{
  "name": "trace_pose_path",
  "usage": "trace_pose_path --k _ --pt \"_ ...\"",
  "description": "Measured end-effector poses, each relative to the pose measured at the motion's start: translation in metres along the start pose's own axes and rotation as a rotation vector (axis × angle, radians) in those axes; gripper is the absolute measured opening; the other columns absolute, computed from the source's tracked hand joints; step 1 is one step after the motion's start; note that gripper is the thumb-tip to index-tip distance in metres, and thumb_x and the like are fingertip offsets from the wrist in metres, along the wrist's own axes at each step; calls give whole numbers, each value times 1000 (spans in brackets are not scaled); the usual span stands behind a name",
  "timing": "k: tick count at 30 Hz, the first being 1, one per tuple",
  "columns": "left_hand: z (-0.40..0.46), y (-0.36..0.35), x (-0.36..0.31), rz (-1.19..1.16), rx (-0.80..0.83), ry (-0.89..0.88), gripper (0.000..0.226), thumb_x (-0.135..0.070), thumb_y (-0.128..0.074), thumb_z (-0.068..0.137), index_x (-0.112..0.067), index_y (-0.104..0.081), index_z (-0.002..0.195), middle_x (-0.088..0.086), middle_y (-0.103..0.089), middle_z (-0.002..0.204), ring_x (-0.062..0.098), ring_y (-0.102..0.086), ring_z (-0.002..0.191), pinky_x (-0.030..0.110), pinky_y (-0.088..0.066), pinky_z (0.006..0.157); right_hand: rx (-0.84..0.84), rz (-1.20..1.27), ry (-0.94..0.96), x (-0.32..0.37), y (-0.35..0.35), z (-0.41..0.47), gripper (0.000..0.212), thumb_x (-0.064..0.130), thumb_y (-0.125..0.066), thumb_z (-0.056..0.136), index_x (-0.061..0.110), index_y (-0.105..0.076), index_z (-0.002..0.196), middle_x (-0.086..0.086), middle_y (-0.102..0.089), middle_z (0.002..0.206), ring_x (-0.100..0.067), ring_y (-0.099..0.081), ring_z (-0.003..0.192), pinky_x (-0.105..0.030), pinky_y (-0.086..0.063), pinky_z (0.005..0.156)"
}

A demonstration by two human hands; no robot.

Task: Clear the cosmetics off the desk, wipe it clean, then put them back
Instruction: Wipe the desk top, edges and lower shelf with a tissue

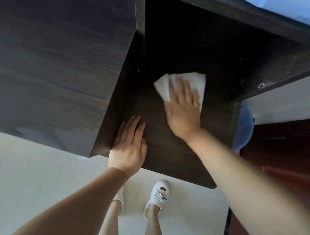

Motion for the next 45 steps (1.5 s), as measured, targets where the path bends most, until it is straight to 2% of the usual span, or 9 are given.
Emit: trace_pose_path --k 6,8,11,18,25,28,31,37,45 --pt "0 4 -2 -20 -41 -14 34 -13 -39 85 0 -49 115 23 -53 128 27 -37 125 36 -20 112 294 -107 724 39 -18 -52 56 38 -20 95 22 -12 148 -2 -18 156 -20 -13 144 -38 -3 113" --pt "0 3 -1 -11 -39 -9 33 -14 -39 85 0 -53 112 22 -53 129 27 -37 126 35 -19 113 243 -113 581 11 -5 9 57 39 -14 92 26 -11 147 -6 -23 155 -27 -26 138 -40 -8 108" --pt "0 2 0 -13 -33 -4 33 -14 -39 86 0 -55 112 21 -51 131 27 -36 127 35 -19 113 152 29 122 -52 14 78 55 35 -19 97 23 -2 148 -4 -5 159 -24 -7 145 -41 -1 115" --pt "0 1 -1 -24 -14 -1 33 -15 -38 87 0 -51 113 22 -51 130 27 -34 128 36 -18 113 50 36 -330 -85 12 -21 62 53 -1 91 25 9 146 -9 9 158 -27 14 144 -48 7 117" --pt "0 2 -2 -29 -19 -8 34 -14 -37 86 2 -54 112 23 -52 129 27 -33 127 39 -21 111 271 298 -147 -23 -12 -97 59 52 -2 90 32 -4 146 5 14 156 -10 26 137 -33 22 111" --pt "0 2 -2 -35 -18 -2 35 -15 -36 86 1 -54 112 23 -52 130 26 -32 128 39 -21 111 408 746 -295 -40 7 -88 55 56 -32 92 31 -34 141 11 -12 156 -8 1 144 -39 0 117" --pt "-2 1 -1 -28 -18 -1 36 -16 -36 87 1 -53 113 22 -51 131 25 -31 128 38 -20 111 224 986 -538 -81 42 -83 40 53 -42 90 32 -55 121 10 -54 129 -12 -47 124 -35 -38 106" --pt "-3 2 -1 -22 -29 -7 35 -15 -36 87 1 -53 113 22 -51 131 25 -31 129 39 -21 111 243 244 -360 -60 27 -92 47 39 -55 89 20 -42 130 -5 -46 131 -23 -53 112 -33 -48 81" --pt "-3 0 -1 -17 -6 -4 36 -19 -34 88 -2 -51 115 19 -50 132 25 -32 129 42 -26 111 -232 254 -214 -59 116 -71 24 7 -45 94 4 -60 113 -13 -55 108 -12 -48 84 -6 -32 60"
Point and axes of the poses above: each hand's wrist, its own z-axis towards the middle knuckle, its own y-axis out of the back of the hand, x = y × z, the point moved 10 cm from there along z, towards the middle knuckle
